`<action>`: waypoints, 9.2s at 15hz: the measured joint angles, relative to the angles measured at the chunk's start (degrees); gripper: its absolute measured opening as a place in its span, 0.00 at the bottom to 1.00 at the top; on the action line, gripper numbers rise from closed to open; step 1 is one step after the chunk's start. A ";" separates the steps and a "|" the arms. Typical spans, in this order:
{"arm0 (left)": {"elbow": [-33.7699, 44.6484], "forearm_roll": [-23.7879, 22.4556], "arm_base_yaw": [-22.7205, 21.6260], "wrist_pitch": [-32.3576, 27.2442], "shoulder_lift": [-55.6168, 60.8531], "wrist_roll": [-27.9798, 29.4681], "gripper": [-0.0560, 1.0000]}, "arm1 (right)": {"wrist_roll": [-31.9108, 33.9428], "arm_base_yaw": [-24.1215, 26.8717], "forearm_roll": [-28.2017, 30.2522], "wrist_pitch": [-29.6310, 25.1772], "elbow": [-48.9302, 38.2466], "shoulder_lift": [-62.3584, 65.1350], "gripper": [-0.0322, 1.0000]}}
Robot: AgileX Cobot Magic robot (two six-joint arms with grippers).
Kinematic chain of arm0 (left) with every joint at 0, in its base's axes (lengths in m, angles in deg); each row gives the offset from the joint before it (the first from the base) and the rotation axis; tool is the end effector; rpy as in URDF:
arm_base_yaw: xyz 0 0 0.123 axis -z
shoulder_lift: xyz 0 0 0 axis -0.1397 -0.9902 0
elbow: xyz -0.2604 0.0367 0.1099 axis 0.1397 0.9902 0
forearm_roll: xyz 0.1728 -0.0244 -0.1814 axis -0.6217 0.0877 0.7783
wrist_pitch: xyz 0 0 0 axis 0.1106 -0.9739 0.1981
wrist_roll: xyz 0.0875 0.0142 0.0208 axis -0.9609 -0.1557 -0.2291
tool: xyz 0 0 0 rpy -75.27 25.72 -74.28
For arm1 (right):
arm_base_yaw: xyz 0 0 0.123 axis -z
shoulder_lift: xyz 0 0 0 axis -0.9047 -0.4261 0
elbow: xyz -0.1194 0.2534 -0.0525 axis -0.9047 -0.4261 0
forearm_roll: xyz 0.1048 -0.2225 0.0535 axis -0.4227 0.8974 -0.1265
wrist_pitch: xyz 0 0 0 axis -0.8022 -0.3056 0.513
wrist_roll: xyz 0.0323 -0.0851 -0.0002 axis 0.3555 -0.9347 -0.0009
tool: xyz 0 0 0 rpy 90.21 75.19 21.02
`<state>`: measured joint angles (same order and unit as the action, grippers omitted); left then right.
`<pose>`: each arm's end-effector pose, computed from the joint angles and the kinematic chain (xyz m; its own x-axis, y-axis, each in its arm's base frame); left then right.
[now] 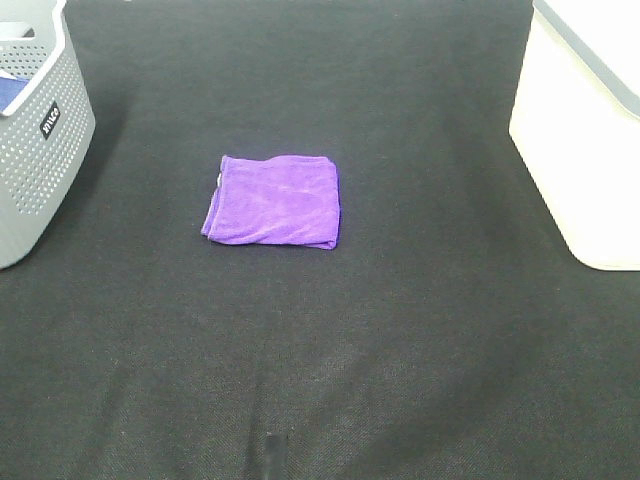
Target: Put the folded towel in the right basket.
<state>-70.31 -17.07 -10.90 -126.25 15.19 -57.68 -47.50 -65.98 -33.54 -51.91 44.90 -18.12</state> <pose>-0.0060 -0.0022 0.2803 -0.4352 0.0697 -0.8976 0.0077 0.9973 0.0736 -0.0057 0.0032 0.2783 -0.4435 -0.0206 -0.8960 -0.0585 0.9983 0.0060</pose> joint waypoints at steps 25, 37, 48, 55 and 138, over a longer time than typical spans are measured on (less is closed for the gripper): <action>0.00 -0.40 0.00 0.00 0.00 0.00 0.99 | -3.15 -10.71 -26.18 2.23 66.98 -96.94 0.88; 0.00 -0.92 0.00 0.00 0.00 0.00 0.99 | -5.27 -14.04 -35.29 1.49 83.71 -139.17 0.86; 0.00 -1.32 0.00 0.00 0.00 0.00 0.99 | -3.50 -12.03 -31.00 7.45 84.05 -141.92 0.83; 0.00 -1.32 0.00 0.00 0.00 0.00 0.99 | -4.41 -12.15 -37.93 7.96 84.74 -144.33 0.81; 0.00 -1.72 0.00 0.00 0.00 -0.11 0.99 | -0.69 -2.58 -0.29 0.00 0.00 -0.06 0.98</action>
<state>-70.31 -18.79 -10.90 -126.25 15.19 -57.80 -48.19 -68.56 -33.83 -51.91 44.90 -18.18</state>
